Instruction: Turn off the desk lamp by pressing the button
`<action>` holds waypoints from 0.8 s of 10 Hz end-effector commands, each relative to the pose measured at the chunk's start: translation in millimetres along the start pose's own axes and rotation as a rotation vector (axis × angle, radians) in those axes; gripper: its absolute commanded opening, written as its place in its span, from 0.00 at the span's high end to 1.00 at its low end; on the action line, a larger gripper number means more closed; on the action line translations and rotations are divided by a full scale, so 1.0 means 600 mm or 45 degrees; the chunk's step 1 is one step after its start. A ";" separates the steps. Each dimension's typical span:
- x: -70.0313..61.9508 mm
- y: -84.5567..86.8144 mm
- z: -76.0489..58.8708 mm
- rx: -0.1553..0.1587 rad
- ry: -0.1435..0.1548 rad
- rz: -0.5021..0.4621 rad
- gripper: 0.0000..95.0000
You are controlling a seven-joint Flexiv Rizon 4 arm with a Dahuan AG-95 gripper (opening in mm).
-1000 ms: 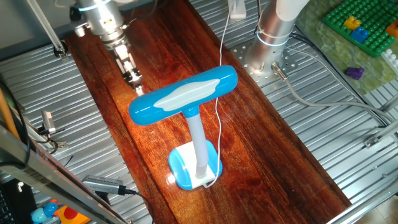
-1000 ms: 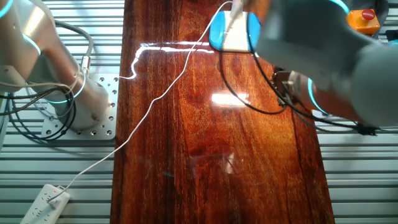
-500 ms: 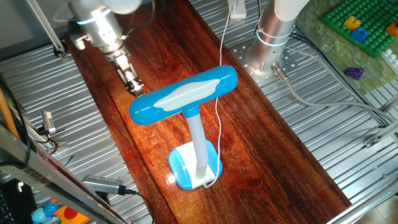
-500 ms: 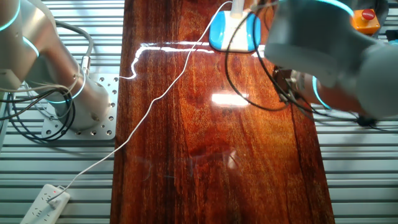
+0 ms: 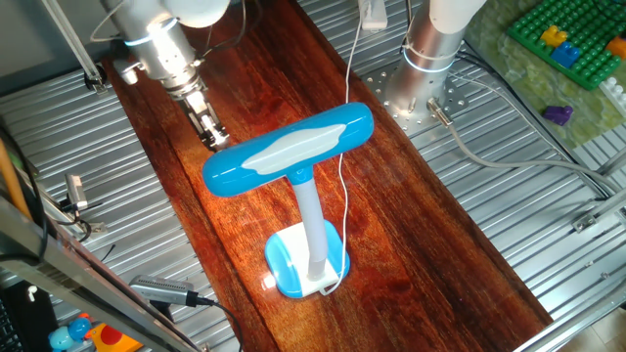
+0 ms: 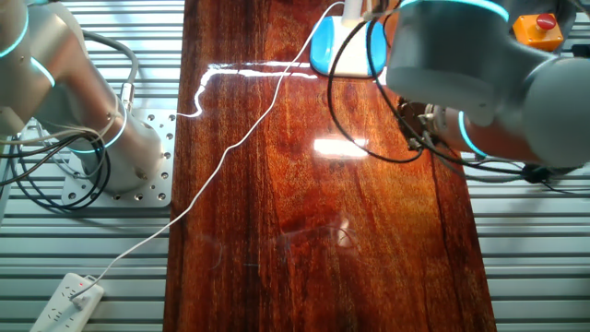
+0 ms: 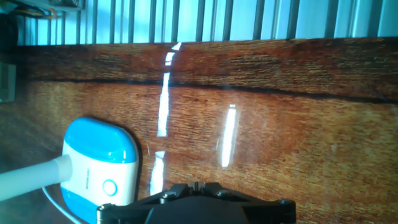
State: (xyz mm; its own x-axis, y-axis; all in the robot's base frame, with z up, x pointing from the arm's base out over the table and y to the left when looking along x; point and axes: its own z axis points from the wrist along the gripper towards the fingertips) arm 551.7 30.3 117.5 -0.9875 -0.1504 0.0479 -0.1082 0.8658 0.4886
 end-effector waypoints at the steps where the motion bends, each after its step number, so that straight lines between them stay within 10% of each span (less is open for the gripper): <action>1: 0.000 0.000 0.000 -0.008 0.035 -0.038 1.00; 8: 0.000 0.000 0.000 -0.043 0.151 -0.276 1.00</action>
State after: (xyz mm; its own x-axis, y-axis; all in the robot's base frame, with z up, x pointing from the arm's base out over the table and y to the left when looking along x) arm 549.1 30.2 118.7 -0.9307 -0.3638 0.0382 -0.2919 0.8016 0.5219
